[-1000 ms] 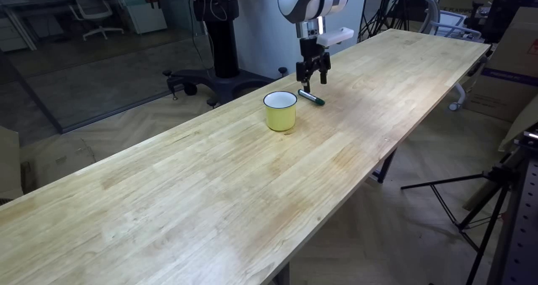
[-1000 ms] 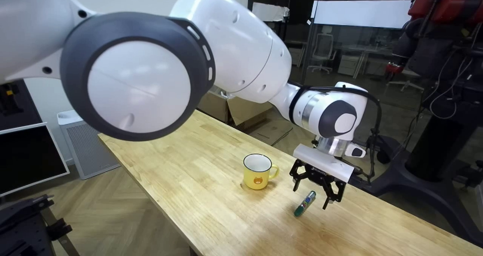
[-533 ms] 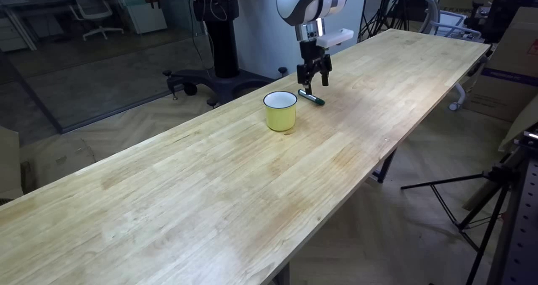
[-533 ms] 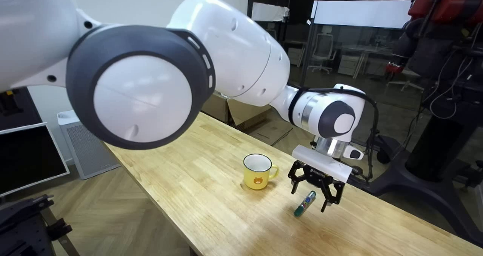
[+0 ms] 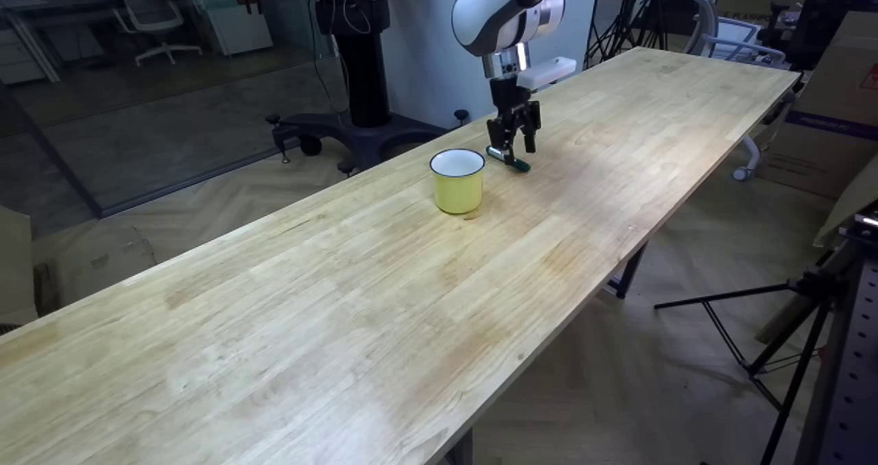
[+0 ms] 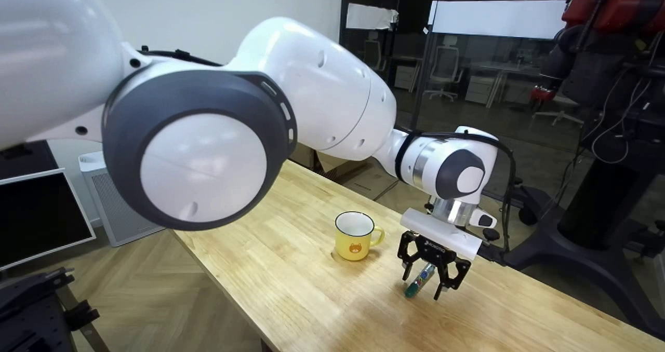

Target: Pick up the marker from the table and put it in the cup

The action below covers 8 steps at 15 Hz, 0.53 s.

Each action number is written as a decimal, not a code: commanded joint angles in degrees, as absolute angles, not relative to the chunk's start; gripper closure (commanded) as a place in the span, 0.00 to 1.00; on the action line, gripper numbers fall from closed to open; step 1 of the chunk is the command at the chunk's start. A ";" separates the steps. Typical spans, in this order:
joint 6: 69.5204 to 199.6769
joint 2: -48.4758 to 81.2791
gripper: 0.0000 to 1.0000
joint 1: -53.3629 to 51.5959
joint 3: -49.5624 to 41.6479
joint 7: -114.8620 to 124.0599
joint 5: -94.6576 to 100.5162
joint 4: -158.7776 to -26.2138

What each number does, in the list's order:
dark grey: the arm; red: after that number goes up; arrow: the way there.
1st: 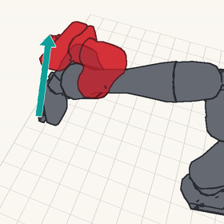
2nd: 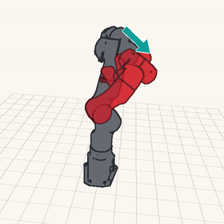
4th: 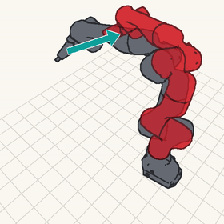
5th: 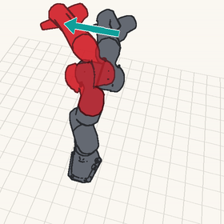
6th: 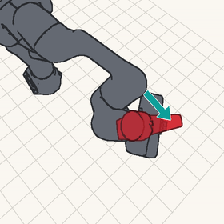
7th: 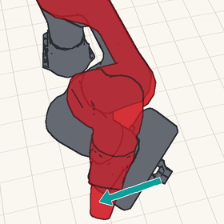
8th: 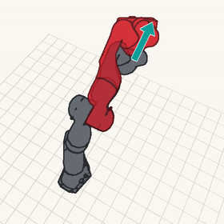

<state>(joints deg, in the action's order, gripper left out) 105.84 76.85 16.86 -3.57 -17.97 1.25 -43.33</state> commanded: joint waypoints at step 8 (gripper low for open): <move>103.50 79.88 1.00 16.40 -4.51 -16.23 1.80 -37.22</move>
<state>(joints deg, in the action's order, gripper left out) 104.95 78.19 16.91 -3.70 -17.97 1.28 -40.94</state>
